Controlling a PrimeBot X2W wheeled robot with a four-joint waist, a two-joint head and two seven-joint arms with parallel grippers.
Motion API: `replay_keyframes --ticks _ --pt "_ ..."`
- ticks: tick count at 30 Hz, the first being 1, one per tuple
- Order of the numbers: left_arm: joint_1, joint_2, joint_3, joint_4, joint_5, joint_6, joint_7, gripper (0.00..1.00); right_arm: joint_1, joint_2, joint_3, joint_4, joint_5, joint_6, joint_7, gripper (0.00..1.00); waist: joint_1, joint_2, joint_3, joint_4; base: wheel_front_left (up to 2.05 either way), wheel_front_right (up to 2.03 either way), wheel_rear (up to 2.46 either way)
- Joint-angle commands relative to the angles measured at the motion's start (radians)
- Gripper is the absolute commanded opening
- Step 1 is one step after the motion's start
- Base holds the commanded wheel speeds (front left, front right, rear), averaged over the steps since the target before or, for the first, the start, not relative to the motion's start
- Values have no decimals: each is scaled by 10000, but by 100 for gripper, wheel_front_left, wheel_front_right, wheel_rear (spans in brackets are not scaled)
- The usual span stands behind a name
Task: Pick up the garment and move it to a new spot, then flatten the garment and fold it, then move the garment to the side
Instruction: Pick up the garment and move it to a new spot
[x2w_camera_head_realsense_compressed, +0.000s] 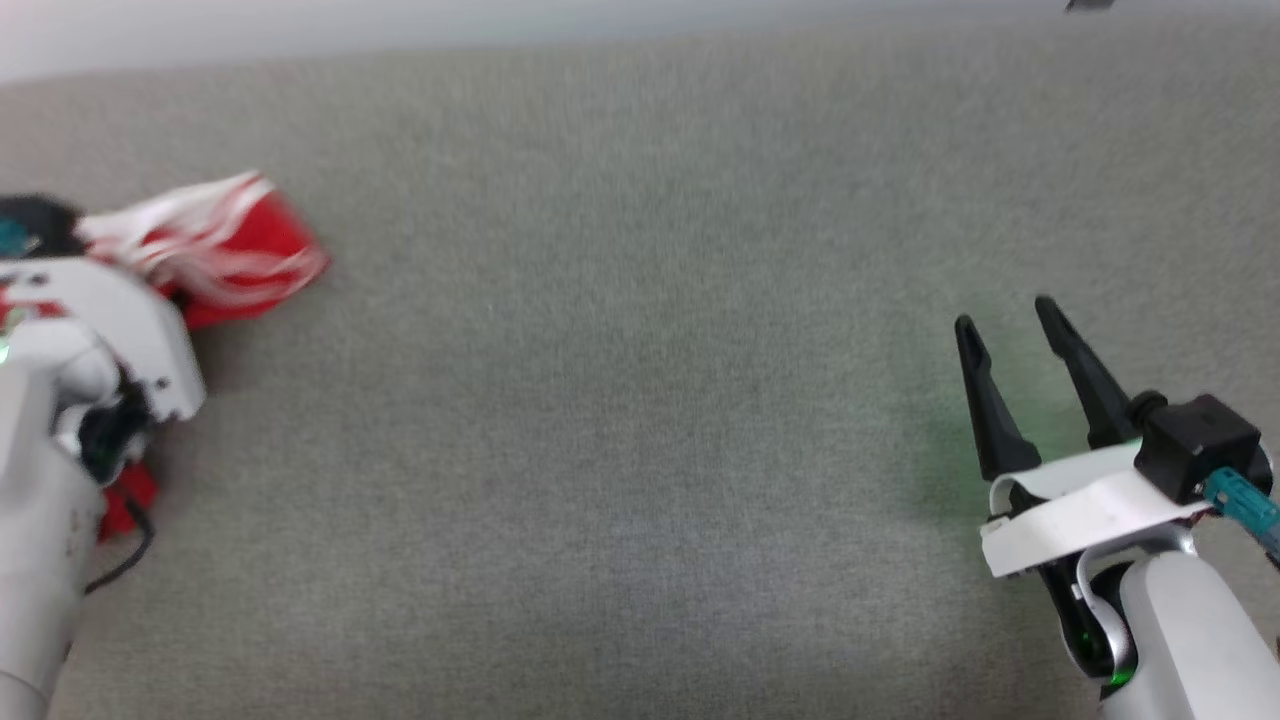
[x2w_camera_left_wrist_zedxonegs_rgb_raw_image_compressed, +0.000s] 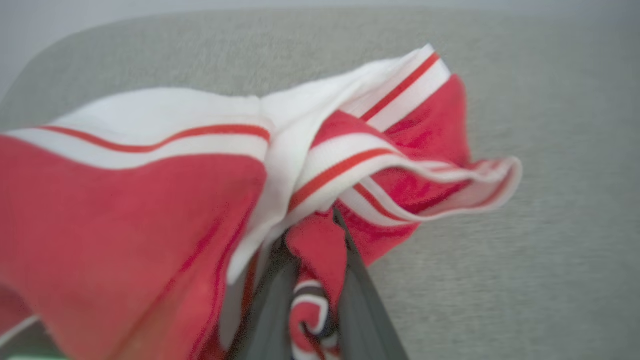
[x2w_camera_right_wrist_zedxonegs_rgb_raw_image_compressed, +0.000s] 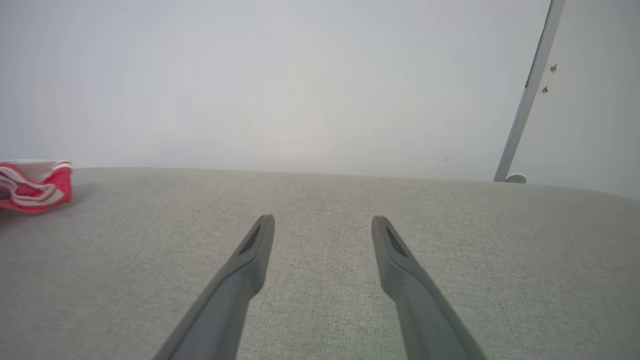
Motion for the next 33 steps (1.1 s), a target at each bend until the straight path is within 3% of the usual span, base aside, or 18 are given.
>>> replay_keyframes --ticks 1,11,20,27,33 --pt "-14 52 -134 -373 -129 3 -217 0 229 78 -104 53 44 -14 -7 100 0 -1 -936 38 0 0 0" --pt "-182 -551 -1723 -3523 -1018 -6 121 0 1139 600 -1082 19 183 -14 -7 100 0 -1 -1809 -641 0 0 0" --pt "-693 -1923 -3226 -5770 -1495 -7 1235 0 1327 1011 -1866 -274 463 -14 -7 100 0 -1 -1334 -1846 0 0 0" --pt "-1217 -3388 -4279 -4969 -1414 -7 1463 0 877 1299 -1950 -302 805 -14 -7 100 0 -1 -452 -3221 0 0 0" --pt "-1439 -3990 -5254 -3604 -1644 -7 1405 0 629 1383 -1797 -213 1486 -14 -7 100 0 -1 196 -4404 0 0 0"
